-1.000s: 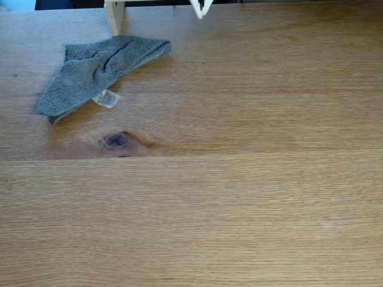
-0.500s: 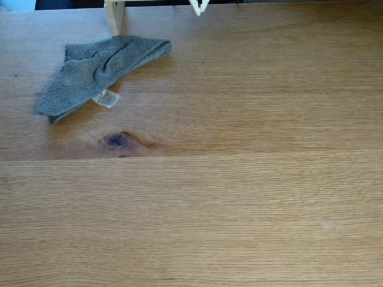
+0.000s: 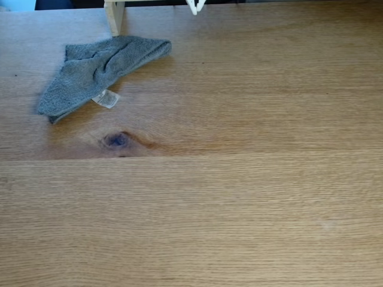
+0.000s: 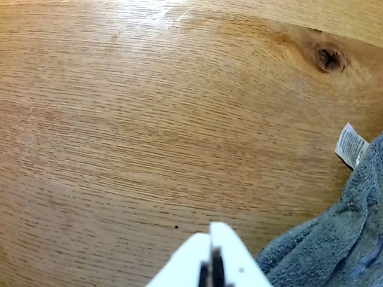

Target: Clean the area in front of the robot

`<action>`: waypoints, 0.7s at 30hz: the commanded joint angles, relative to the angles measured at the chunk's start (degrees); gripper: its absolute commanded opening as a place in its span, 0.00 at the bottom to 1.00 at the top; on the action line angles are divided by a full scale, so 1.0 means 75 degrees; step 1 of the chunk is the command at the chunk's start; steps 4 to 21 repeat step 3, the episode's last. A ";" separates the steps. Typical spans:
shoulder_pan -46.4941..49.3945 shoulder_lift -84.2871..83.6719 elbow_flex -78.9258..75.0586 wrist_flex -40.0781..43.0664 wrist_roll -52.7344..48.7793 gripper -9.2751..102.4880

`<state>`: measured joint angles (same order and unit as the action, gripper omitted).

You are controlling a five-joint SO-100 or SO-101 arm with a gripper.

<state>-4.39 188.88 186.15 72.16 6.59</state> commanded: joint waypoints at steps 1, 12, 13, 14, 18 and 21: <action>-0.0012 0.0059 0.0797 0.0035 -0.0059 0.08; -0.0012 0.0059 0.0797 0.0035 -0.0059 0.08; -0.0012 0.0059 0.0797 0.0035 -0.0059 0.08; -0.0012 0.0059 0.0797 0.0035 -0.0059 0.08; -0.0012 0.0059 0.0797 0.0035 -0.0059 0.08; -0.0012 0.0059 0.0797 0.0035 -0.0059 0.08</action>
